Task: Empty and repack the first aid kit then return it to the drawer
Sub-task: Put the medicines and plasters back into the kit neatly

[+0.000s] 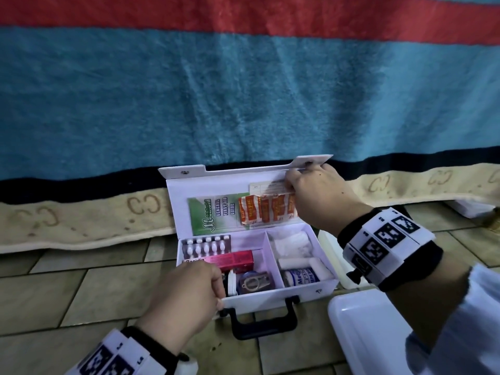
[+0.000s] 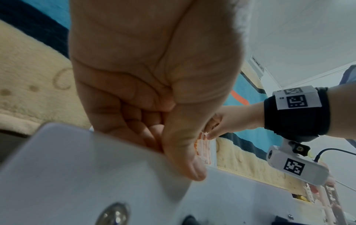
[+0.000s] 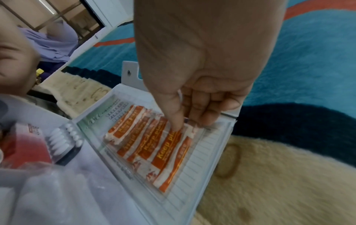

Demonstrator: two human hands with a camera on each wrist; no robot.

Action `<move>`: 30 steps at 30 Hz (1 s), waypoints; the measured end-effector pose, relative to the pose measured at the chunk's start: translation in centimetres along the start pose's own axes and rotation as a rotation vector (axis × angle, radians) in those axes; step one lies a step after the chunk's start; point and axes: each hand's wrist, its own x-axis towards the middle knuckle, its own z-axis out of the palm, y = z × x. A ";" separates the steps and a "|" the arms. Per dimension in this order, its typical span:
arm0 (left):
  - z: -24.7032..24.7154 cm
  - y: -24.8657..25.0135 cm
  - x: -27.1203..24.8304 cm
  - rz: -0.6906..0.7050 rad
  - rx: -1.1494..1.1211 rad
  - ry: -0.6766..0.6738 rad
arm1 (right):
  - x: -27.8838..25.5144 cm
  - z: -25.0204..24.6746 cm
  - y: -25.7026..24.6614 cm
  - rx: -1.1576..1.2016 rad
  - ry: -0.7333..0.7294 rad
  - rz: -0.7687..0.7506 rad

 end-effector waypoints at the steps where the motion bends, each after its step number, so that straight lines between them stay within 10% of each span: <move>1: 0.0 0.0 0.0 -0.001 -0.002 -0.002 | 0.1 0.2 0.0 -0.017 0.005 0.002; 20: -0.1 0.4 -0.7 0.035 0.085 0.060 | -7.6 -3.5 2.6 0.404 0.110 0.195; 30: 2.0 5.1 -3.0 0.339 0.237 0.143 | -25.0 1.2 7.5 0.241 -0.649 0.498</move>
